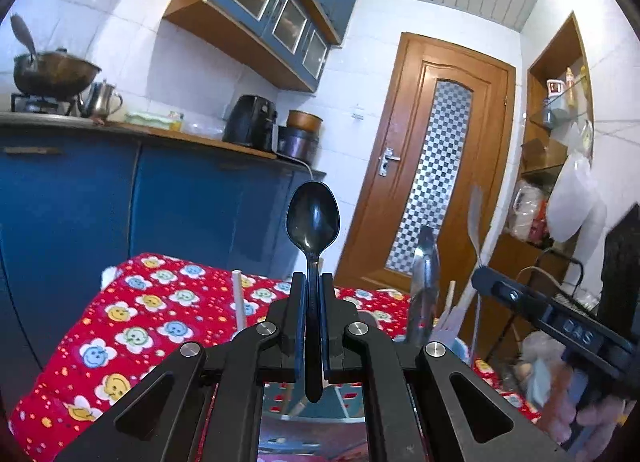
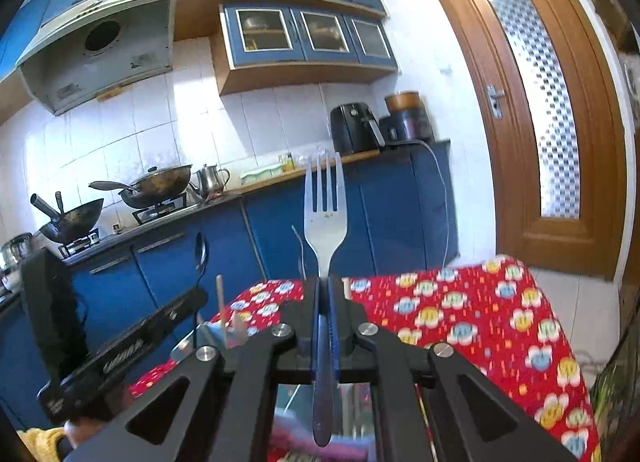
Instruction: Organize utensils
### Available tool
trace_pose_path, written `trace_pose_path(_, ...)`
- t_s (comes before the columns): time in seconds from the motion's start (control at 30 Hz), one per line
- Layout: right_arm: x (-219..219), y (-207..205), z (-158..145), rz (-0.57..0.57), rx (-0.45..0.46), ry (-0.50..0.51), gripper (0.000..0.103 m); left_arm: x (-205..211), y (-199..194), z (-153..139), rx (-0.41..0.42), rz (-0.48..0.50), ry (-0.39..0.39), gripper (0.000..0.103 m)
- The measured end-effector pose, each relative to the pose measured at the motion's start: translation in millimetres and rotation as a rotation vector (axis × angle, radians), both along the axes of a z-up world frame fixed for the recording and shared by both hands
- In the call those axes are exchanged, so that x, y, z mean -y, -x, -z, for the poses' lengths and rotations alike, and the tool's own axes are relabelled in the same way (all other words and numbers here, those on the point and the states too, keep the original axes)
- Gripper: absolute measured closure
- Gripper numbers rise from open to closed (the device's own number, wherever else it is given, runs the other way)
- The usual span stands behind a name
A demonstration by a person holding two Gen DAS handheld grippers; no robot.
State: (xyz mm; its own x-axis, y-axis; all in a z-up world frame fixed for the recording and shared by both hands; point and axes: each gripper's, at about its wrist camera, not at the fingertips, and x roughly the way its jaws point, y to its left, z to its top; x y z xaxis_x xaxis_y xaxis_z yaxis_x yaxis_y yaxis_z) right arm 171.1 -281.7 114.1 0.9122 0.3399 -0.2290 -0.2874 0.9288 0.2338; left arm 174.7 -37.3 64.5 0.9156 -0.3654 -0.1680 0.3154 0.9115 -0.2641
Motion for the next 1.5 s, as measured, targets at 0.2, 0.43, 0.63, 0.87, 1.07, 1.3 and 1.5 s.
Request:
trace_pose_path(0.2,-5.7,-12.6,16.7,-0.002,0.012,0.022,0.097,3.9,-4.8,12.8,-0.020,-0.026,-0.045,0.097)
trace_pose_path(0.43,-8.4,-8.6,22.2,0.006,0.045,0.046,0.097,3.1,-8.1,18.6,-0.037,-0.040,-0.057,0.097)
trace_pose_path(0.63,-9.0,-4.5,22.7,0.003,0.049,0.041,0.096,4.3,-5.5,18.0,-0.039,-0.050,-0.064,0.096)
trace_pose_path(0.87,-11.9,-2.0,20.4,0.003,0.030,0.056,0.093,0.1,-6.2,16.3,-0.061,-0.051,-0.043,0.089)
trace_pose_path(1.07,-11.2,6.2,13.1,0.003,0.022,0.033,0.092,-0.4,2.7,5.6,-0.060,-0.049,-0.051,0.089)
trace_pose_path(1.3,-11.8,33.8,-4.6,-0.013,0.045,0.014,0.080,-0.5,27.8,-16.7,-0.050,-0.049,-0.072,0.089)
trace_pose_path(1.5,-12.9,66.4,-19.4,-0.020,0.032,-0.017,0.065,-3.0,61.4,-38.1,-0.043,-0.062,-0.121,0.089)
